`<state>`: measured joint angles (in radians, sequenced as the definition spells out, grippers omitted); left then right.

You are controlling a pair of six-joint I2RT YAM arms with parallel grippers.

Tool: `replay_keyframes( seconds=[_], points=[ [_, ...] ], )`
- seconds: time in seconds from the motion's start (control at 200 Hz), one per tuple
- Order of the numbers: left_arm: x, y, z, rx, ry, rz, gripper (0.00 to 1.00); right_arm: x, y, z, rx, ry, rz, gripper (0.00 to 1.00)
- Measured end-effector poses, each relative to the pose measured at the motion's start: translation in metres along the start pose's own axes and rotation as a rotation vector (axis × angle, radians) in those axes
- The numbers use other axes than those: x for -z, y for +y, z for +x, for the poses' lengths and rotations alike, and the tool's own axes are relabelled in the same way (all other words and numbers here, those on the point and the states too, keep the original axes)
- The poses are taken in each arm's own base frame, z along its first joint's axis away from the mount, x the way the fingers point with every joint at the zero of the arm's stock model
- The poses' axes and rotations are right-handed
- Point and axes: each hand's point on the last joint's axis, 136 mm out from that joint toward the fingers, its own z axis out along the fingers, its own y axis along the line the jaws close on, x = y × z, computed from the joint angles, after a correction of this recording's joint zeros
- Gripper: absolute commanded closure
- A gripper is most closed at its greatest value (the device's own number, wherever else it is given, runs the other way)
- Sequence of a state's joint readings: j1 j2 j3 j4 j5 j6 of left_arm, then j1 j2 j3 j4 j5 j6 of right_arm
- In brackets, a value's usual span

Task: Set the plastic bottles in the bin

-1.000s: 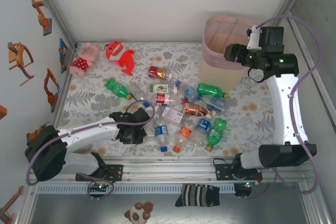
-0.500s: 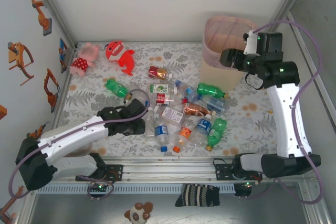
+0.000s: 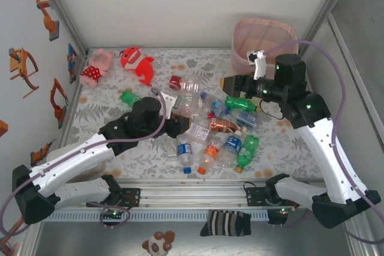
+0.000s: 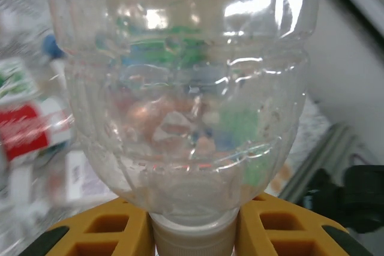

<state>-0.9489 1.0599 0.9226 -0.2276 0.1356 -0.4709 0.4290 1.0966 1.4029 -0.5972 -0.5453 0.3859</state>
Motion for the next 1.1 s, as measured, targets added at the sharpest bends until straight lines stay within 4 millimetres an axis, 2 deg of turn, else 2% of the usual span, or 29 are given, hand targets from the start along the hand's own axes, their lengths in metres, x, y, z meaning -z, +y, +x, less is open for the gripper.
replay_keyframes(
  seconds=[0.12, 0.295, 0.456, 0.536, 0.646, 0.781, 1.102],
  points=[
    [0.002, -0.032, -0.016, -0.044, -0.047, 0.160, 0.70, -0.002, 0.029, -0.002, 0.050, -0.022, -0.132, 0.22],
    [0.006, -0.076, -0.035, -0.095, -0.090, 0.387, 0.69, -0.003, 0.060, -0.002, 0.107, -0.034, -0.293, 0.23],
    [0.011, -0.100, -0.042, -0.122, -0.109, 0.524, 0.70, 0.004, 0.081, -0.005, 0.147, -0.059, -0.390, 0.30],
    [0.012, -0.109, -0.045, -0.138, -0.106, 0.575, 0.71, 0.012, 0.090, -0.007, 0.167, -0.078, -0.418, 0.27],
    [0.014, -0.118, -0.049, -0.149, -0.105, 0.621, 0.72, 0.019, 0.093, -0.010, 0.188, -0.105, -0.411, 0.22],
    [0.014, -0.126, -0.051, -0.162, -0.098, 0.664, 0.72, 0.021, 0.086, -0.015, 0.177, -0.122, -0.339, 0.18],
    [0.017, -0.141, -0.048, -0.190, -0.047, 0.763, 0.73, 0.014, 0.083, -0.018, 0.140, -0.095, -0.325, 0.21]
  ],
)
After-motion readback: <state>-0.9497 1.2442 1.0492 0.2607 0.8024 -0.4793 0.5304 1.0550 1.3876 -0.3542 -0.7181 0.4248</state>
